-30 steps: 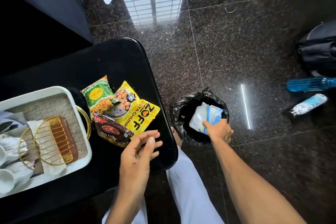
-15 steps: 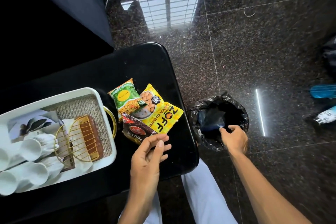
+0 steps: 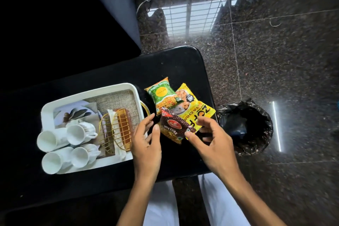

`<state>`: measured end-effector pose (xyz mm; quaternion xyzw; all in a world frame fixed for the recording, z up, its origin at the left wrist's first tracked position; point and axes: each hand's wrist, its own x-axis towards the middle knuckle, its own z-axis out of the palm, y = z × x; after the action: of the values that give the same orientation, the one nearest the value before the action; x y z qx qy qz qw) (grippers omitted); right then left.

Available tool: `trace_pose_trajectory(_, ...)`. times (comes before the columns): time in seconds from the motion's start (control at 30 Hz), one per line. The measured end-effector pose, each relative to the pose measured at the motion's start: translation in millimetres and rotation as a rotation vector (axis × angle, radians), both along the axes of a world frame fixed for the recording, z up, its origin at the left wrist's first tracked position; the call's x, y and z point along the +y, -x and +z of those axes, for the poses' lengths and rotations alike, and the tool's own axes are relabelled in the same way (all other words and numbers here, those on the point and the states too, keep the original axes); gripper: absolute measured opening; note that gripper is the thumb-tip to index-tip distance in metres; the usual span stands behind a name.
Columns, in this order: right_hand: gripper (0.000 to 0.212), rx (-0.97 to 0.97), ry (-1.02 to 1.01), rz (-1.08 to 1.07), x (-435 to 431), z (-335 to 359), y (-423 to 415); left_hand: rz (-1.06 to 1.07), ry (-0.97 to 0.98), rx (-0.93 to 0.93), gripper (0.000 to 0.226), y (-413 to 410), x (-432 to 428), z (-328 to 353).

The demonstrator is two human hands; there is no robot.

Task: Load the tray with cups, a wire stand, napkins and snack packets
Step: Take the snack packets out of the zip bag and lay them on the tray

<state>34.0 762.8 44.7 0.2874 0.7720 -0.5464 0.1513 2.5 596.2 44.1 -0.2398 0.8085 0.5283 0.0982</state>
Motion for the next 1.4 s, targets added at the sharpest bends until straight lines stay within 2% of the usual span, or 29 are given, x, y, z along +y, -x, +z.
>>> trace_pose_trajectory(0.13,0.060,-0.019,-0.024,0.018,-25,-13,1,-0.134,-0.033,-0.070,0.039,7,-2,-14)
trace_pose_trajectory(0.33,0.040,-0.029,-0.167,0.005,-44,-27,-1,-0.229,-0.015,-0.061,0.042,4,-8,-18)
trace_pose_trajectory(0.43,0.024,-0.005,-0.208,-0.040,-52,-28,-6,-0.231,-0.095,-0.080,0.042,0,-19,-15)
trace_pose_trajectory(0.53,0.018,0.042,-0.218,-0.082,-64,-18,-10,-0.253,-0.172,-0.101,0.043,-5,-35,-10)
trace_pose_trajectory(0.67,0.018,0.110,-0.167,-0.138,-79,14,-13,-0.317,-0.267,-0.078,0.048,-4,-66,1)
trace_pose_trajectory(0.8,0.017,0.190,-0.127,-0.140,-91,57,-9,-0.444,-0.265,0.009,0.050,8,-100,16)
trace_pose_trajectory(0.97,0.012,0.329,0.092,-0.195,-114,97,7,-0.652,-0.231,0.038,0.065,28,-131,38)
trace_pose_trajectory(1.13,0.009,0.378,0.287,-0.191,-128,100,34,-0.528,-0.201,0.148,0.061,41,-155,56)
trace_pose_trajectory(1.2,0.008,0.389,0.302,-0.146,-135,98,46,-0.450,-0.221,0.195,0.061,44,-160,59)
trace_pose_trajectory(1.3,0.019,0.371,0.299,-0.056,-150,93,66,-0.343,-0.217,0.240,0.059,51,-166,59)
trace_pose_trajectory(1.4,0.041,0.331,0.352,0.042,-168,86,87,-0.206,-0.174,0.268,0.044,59,-179,57)
